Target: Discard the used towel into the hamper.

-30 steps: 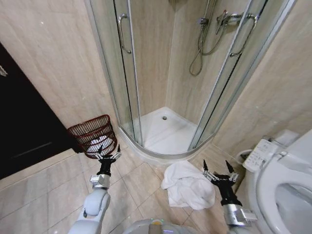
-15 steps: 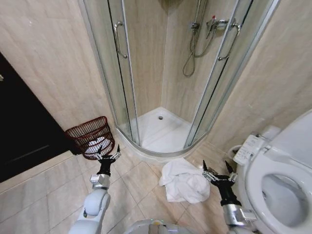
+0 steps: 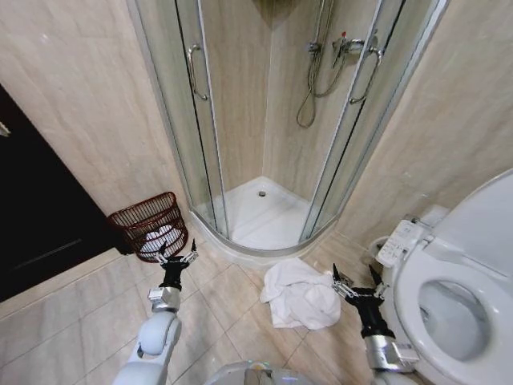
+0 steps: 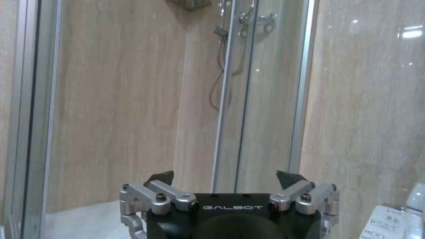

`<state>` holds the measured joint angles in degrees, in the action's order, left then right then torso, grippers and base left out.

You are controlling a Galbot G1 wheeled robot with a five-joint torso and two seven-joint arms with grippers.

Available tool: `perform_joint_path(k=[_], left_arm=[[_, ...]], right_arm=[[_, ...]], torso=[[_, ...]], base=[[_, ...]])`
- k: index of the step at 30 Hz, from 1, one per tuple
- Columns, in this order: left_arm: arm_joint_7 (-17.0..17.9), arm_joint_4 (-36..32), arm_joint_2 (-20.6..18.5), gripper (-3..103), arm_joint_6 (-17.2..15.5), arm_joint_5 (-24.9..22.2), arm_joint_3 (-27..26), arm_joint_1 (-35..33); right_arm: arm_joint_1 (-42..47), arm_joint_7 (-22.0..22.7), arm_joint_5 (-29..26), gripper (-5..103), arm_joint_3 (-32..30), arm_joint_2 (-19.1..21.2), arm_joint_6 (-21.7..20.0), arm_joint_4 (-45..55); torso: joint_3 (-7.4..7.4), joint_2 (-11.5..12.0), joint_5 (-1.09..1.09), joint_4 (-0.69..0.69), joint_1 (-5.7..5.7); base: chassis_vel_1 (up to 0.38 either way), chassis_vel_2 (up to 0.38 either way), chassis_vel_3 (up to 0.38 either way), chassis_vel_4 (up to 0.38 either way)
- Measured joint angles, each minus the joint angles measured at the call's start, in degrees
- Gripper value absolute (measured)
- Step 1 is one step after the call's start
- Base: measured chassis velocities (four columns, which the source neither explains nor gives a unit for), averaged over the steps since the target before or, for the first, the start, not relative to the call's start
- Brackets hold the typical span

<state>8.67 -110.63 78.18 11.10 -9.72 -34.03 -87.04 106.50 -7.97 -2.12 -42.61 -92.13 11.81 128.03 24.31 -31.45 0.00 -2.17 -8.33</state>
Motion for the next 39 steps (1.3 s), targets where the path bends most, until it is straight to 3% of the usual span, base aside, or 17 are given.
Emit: perform_joint_path(k=[39], left_arm=[[-0.32,-2.71,1.28,100,-0.53,0.73,-2.67,-2.14]], right_arm=[[-0.55,-0.28,-1.81,100,0.18,0.0,1.64,-1.68]], torso=[[5.56,-9.51,0.0,0.01,-3.95]], base=[[0.0,0.0,0.0,0.0]])
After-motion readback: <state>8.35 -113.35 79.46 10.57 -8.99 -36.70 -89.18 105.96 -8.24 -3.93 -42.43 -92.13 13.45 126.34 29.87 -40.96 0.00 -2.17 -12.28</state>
